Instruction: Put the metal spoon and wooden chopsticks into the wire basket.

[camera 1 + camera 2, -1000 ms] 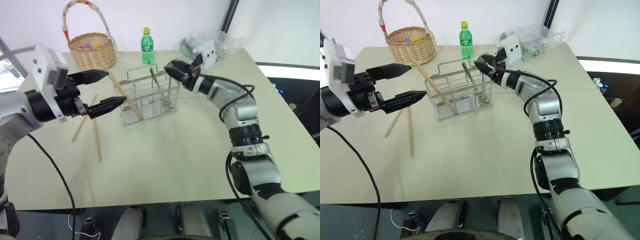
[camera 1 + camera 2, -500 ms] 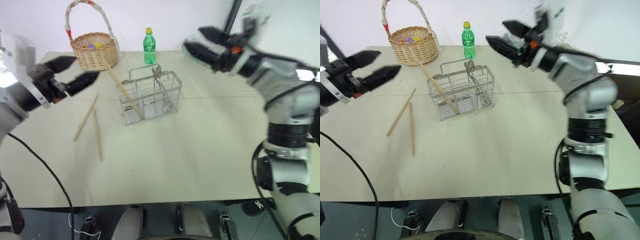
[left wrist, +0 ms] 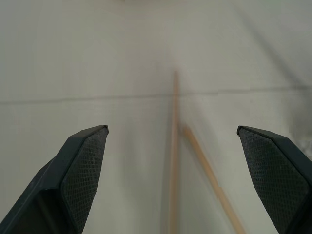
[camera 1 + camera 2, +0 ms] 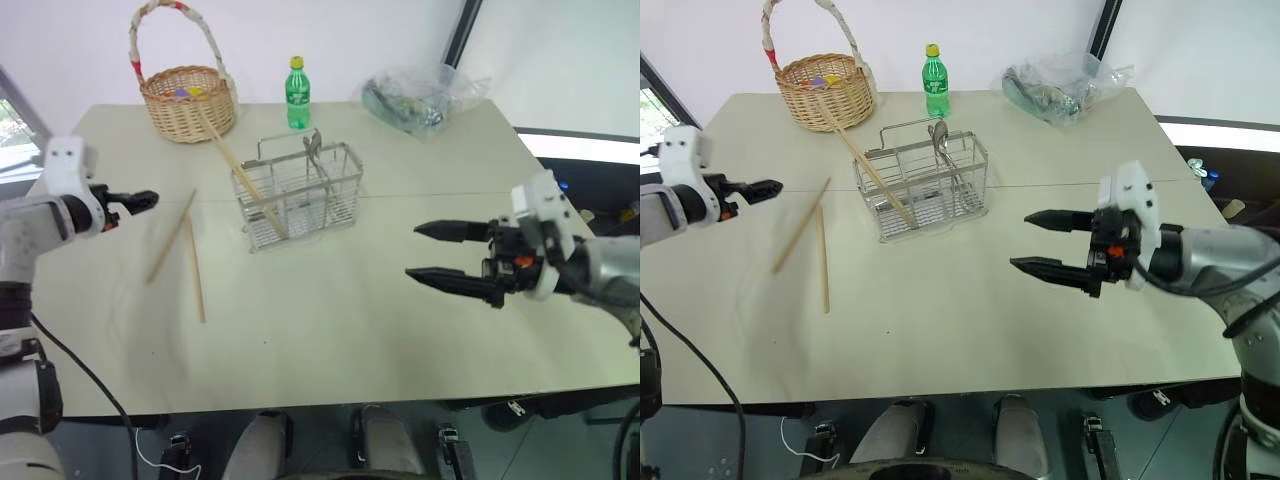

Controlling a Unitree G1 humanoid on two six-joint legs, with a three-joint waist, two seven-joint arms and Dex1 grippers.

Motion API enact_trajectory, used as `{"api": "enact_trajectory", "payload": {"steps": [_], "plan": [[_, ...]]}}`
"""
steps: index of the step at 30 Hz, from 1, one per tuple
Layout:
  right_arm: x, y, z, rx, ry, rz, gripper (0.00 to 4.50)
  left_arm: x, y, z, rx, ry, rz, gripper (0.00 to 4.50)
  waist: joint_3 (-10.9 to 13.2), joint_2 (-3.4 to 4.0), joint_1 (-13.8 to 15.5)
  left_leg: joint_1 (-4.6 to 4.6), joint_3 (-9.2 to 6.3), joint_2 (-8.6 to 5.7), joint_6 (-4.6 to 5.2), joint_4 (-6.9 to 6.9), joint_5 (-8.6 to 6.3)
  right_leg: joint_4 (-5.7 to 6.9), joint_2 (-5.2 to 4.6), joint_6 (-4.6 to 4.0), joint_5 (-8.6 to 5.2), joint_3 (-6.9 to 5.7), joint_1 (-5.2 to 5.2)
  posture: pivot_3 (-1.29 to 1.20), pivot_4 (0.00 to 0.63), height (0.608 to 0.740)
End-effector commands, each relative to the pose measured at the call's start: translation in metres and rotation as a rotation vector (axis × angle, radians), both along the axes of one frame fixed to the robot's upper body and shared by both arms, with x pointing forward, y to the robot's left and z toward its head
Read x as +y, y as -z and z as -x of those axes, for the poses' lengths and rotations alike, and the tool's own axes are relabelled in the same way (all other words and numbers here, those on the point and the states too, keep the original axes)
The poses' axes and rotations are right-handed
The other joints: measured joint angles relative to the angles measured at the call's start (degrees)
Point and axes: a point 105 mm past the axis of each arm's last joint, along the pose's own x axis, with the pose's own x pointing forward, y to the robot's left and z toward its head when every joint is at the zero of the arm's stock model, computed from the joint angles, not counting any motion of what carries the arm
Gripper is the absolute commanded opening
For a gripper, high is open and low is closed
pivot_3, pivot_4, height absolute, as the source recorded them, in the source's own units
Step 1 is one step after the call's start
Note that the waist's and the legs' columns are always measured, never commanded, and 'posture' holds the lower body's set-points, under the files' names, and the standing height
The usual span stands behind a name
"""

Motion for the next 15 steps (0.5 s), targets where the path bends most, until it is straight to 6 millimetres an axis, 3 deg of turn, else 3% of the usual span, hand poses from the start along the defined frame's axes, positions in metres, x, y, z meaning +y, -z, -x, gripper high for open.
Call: {"api": "enact_trajectory", "payload": {"steps": [1,8,15], "plan": [[0.003,-0.01,0.006,-0.059,0.035,-0.036,3.58,-0.001,0.003,-0.006,0.025,0.029,-0.035,4.5,0.0,-0.02,0.05,-0.02,0.01,-0.01,0.0,0.01,0.0,-0.01,-0.03,0.0,0.0,0.0,-0.02,0.0,0.15,0.674],[0.0,-0.006,0.014,-0.042,0.072,-0.036,3.58,0.012,0.026,-0.009,0.132,0.021,-0.114,4.5,0.01,-0.1,0.84,-0.09,0.0,-0.02,0.0,0.02,0.0,-0.07,-0.09,0.0,0.0,-0.04,-0.04,0.0,0.15,0.674],[-0.001,-0.01,0.01,-0.06,0.115,-0.056,3.58,0.008,0.043,-0.012,0.192,0.071,-0.139,4.5,-0.04,-0.18,1.4,-0.2,-0.06,-0.08,0.0,0.07,0.0,-0.08,-0.25,-0.01,0.0,-0.15,-0.06,0.0,0.15,0.674]]}}
